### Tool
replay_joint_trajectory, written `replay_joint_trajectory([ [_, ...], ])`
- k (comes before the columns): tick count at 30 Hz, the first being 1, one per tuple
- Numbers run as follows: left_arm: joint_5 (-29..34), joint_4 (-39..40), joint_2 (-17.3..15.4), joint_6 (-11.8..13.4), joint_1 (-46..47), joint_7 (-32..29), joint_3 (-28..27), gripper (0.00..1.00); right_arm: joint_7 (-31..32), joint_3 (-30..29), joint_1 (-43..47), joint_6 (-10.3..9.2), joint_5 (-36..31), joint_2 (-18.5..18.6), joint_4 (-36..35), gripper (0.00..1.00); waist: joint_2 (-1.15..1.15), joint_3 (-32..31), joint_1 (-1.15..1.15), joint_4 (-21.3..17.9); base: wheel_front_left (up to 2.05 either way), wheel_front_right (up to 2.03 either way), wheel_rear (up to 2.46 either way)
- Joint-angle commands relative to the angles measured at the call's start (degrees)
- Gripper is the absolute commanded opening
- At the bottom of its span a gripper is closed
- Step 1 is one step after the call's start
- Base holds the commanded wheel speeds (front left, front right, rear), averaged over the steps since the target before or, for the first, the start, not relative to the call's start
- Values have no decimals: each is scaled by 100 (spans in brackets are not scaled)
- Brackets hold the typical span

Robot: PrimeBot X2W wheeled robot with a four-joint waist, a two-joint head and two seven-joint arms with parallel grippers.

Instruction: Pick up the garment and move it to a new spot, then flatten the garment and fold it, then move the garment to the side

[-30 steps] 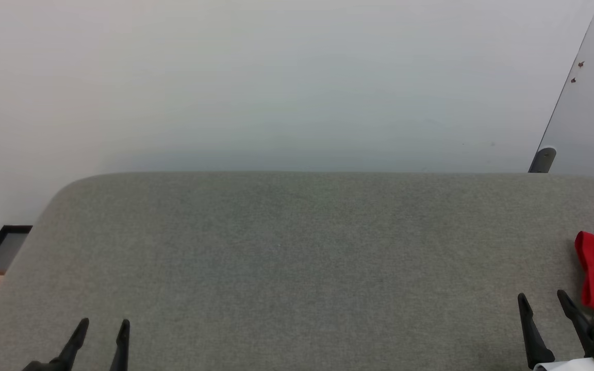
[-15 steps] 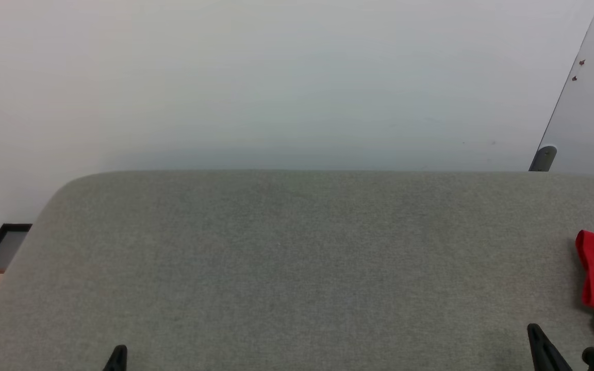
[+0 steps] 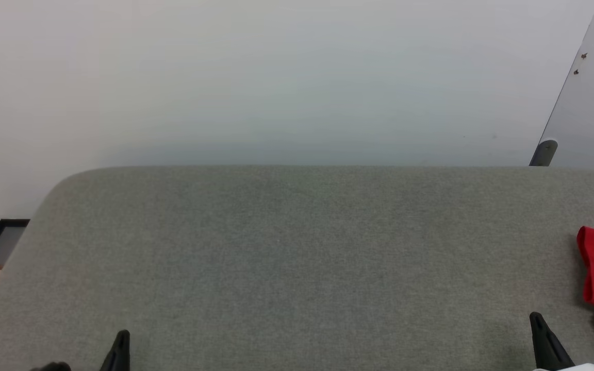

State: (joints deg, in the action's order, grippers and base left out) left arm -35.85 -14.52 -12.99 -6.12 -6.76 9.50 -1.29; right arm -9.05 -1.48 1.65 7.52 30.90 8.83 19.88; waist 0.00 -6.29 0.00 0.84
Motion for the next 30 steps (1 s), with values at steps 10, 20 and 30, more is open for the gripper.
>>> replay_joint_trajectory([
  [10,-922,83,108,-52,335,-250,-120,0,237,-105,-284,-1,1003,-69,-182,0,0,64,0,-8,0,0,0],
  [20,-1712,81,257,-66,510,-476,-191,0,456,-172,-375,-2,1858,-155,-256,0,0,132,0,-17,0,0,0],
  [30,-2358,79,383,-83,645,-661,-247,0,641,-230,-449,-2,2561,-229,-316,0,0,194,0,-25,0,0,0],
])
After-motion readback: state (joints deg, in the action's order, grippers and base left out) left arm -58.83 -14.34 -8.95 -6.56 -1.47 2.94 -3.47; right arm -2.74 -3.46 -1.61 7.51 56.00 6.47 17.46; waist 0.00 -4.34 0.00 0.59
